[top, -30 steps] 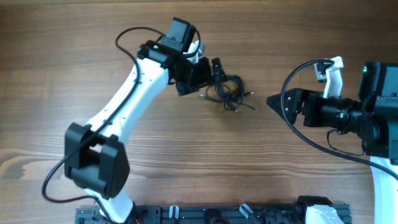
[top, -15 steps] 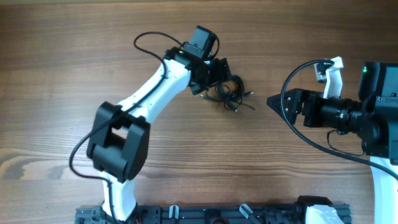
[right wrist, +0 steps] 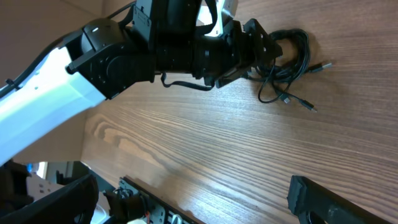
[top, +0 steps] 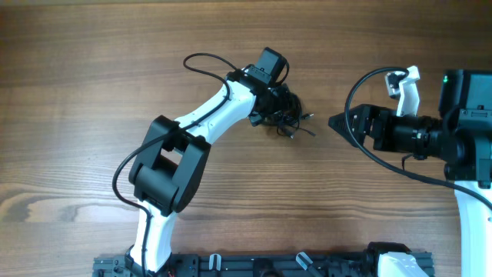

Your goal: Untangle cables

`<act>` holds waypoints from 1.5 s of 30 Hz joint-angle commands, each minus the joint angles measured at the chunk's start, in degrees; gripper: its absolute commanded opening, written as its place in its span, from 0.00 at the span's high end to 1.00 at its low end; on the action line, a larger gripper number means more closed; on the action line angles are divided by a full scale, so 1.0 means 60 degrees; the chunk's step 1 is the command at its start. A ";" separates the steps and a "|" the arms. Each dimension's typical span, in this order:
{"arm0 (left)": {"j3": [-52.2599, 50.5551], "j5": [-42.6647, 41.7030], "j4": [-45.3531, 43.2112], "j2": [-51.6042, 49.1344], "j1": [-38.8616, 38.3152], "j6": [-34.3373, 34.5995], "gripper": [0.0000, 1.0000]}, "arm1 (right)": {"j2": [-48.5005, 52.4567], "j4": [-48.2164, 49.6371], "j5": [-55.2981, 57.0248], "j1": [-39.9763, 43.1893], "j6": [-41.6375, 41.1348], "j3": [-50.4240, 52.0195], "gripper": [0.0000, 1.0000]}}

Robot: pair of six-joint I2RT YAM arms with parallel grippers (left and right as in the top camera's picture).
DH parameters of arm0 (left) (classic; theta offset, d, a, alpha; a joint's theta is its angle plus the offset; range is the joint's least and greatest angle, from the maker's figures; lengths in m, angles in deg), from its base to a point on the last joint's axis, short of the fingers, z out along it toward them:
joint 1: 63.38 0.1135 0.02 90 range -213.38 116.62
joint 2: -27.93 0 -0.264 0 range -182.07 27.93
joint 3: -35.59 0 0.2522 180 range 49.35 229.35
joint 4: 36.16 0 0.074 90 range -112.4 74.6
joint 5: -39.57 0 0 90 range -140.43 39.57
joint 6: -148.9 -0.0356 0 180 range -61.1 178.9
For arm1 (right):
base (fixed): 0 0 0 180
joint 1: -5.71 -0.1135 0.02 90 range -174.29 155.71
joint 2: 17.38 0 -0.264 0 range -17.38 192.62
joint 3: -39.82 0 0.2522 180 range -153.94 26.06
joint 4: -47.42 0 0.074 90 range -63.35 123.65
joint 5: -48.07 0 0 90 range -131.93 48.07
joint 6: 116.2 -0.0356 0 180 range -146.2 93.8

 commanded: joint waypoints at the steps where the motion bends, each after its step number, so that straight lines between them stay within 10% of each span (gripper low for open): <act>1: 0.0080 0.0586 -0.0036 -0.0135 -0.0095 0.0211 0.26 | 0.0109 -0.0022 0.0087 -0.0058 0.0033 -0.0120 0.00; 16: 0.0080 0.0863 -0.0259 -0.0492 -0.0095 0.0211 0.47 | 0.0109 -0.0047 0.0091 -0.0058 0.0040 -0.0120 0.00; 29: 0.0084 0.0863 -0.0386 -0.0470 -0.0084 0.0113 0.95 | 0.0109 0.0073 0.0095 -0.0058 0.0040 -0.0120 0.00; 45: 0.0084 0.0732 0.0025 0.1581 -0.0084 -0.0149 0.96 | 0.0120 0.0386 0.0809 -0.0058 -0.0525 -0.0106 0.00</act>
